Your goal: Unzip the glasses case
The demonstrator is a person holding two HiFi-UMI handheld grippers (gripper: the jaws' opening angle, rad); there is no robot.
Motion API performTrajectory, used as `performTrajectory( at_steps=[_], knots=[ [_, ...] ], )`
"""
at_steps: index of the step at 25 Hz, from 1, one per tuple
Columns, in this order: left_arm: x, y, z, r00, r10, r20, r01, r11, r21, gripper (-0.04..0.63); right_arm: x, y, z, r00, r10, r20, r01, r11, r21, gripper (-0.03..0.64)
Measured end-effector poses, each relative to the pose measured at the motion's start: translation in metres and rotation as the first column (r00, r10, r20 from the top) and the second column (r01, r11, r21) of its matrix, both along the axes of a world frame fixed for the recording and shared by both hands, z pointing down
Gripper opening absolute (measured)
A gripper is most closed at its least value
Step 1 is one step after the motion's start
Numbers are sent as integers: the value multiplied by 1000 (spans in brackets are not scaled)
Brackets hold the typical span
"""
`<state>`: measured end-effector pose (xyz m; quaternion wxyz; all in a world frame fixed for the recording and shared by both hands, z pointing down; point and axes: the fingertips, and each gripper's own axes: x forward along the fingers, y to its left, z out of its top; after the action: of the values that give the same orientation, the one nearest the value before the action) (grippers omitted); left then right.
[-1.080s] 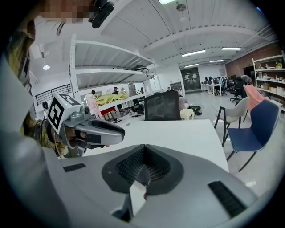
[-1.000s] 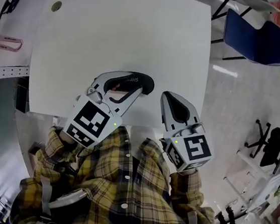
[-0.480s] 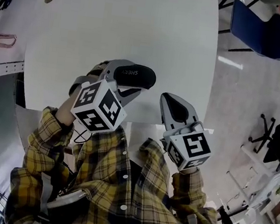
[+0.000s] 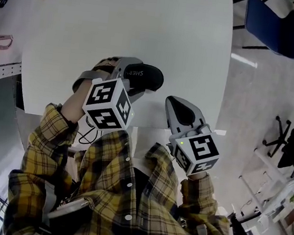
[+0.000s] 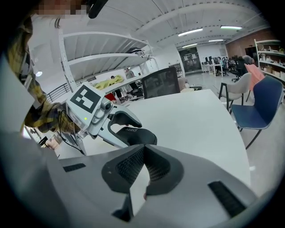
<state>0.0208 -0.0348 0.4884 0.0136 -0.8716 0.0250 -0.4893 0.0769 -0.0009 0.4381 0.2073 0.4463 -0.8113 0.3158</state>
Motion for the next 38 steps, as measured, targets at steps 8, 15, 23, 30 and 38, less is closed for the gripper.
performTrajectory(
  at_steps=[8, 15, 23, 30, 38],
  knots=[
    [6, 3, 5, 998, 27, -49, -27, 1000, 10, 304, 1, 0, 14, 998, -59, -30, 58, 998, -23, 0],
    [10, 4, 1, 998, 32, -48, -30, 999, 39, 302, -9, 4, 34, 982, -163, -92, 161, 986, -34, 2],
    [11, 4, 2, 998, 34, -45, -31, 998, 60, 302, -22, 1, 63, 915, -315, -251, 320, 947, -25, 77],
    [9, 6, 2, 999, 32, -44, -29, 997, 73, 304, -22, 0, 66, 879, -375, -295, 383, 923, -33, 61],
    [9, 4, 3, 999, 32, -45, -28, 996, 82, 304, -33, 7, 65, 888, -410, -207, 412, 910, -36, 21]
  ],
)
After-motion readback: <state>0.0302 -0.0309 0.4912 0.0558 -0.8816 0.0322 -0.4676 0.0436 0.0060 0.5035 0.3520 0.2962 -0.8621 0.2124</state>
